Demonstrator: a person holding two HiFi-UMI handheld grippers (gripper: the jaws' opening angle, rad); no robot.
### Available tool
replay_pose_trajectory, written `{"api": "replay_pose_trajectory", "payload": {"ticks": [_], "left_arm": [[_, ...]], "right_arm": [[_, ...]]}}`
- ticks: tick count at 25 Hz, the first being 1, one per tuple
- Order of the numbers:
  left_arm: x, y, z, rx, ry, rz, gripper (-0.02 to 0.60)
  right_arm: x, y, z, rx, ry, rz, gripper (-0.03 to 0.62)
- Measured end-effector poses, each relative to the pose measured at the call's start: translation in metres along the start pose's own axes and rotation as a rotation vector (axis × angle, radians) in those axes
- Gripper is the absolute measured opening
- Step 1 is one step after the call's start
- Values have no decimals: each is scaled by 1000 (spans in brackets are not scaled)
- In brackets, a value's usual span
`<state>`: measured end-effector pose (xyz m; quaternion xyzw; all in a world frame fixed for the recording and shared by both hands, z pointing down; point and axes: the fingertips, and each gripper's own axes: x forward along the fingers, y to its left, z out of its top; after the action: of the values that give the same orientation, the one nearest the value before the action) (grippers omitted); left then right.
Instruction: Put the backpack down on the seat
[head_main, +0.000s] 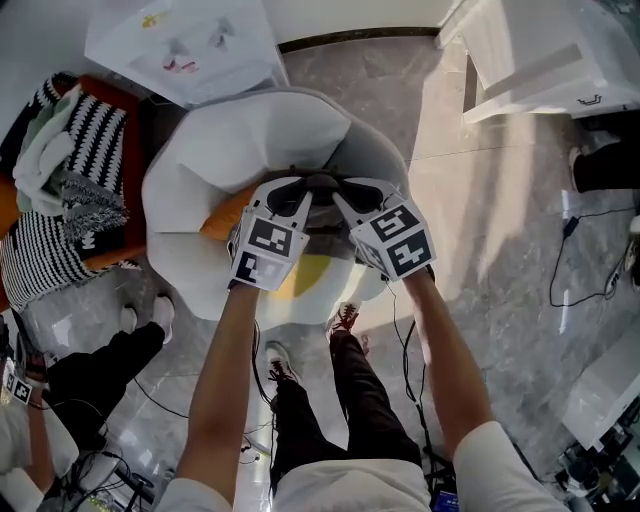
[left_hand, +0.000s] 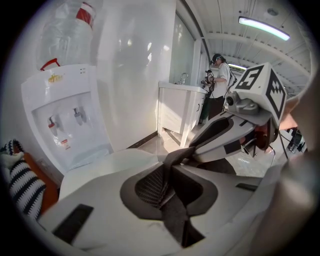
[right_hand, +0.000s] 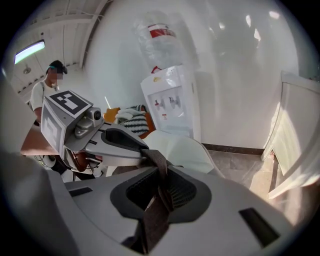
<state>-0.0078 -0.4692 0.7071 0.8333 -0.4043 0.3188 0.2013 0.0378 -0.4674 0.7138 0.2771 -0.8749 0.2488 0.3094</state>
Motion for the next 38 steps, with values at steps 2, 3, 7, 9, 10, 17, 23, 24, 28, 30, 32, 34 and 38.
{"api": "replay_pose_trajectory", "payload": {"ticks": [2,3,7,9,10,17,23,24,28,30,32,34,38], "left_arm": [[6,4,1,-4,0,6,55],[9,6,1,-7,-1,9,55],[20,12,2,-12,-5,25,55],[24,16,1,-16,-4,32,55],[27,18,1,-21,-5,35,55],[41,28,4,-59,-43,89,58],[49,36,9,-88,-70,147,61],[50,38,10,-88,-75,154,63],[53,43,12,-77,-88,178,66],[54,45,12,-67,-93,186,67],[55,46,13,-64,-97,186,69],[56,47,14,-67,-102,182,69],[55,49,14,-82,-119,156,72]], "right_arm": [[4,-6,1,-5,1,-4,44],[6,-9,1,-6,5,-4,44],[16,-19,2,-22,10,-5,44],[20,-23,3,-24,8,-8,44],[22,-24,3,-21,5,-8,44],[32,-39,8,9,-30,3,44],[37,-47,13,-14,-44,-10,46],[38,-48,14,-15,-40,-9,46],[41,-52,17,-42,-29,-16,51],[42,-54,18,-53,-46,-35,54],[43,-55,19,-55,-65,-55,55],[44,-56,19,-54,-74,-66,58],[43,-55,21,-70,-91,-60,72]]}}
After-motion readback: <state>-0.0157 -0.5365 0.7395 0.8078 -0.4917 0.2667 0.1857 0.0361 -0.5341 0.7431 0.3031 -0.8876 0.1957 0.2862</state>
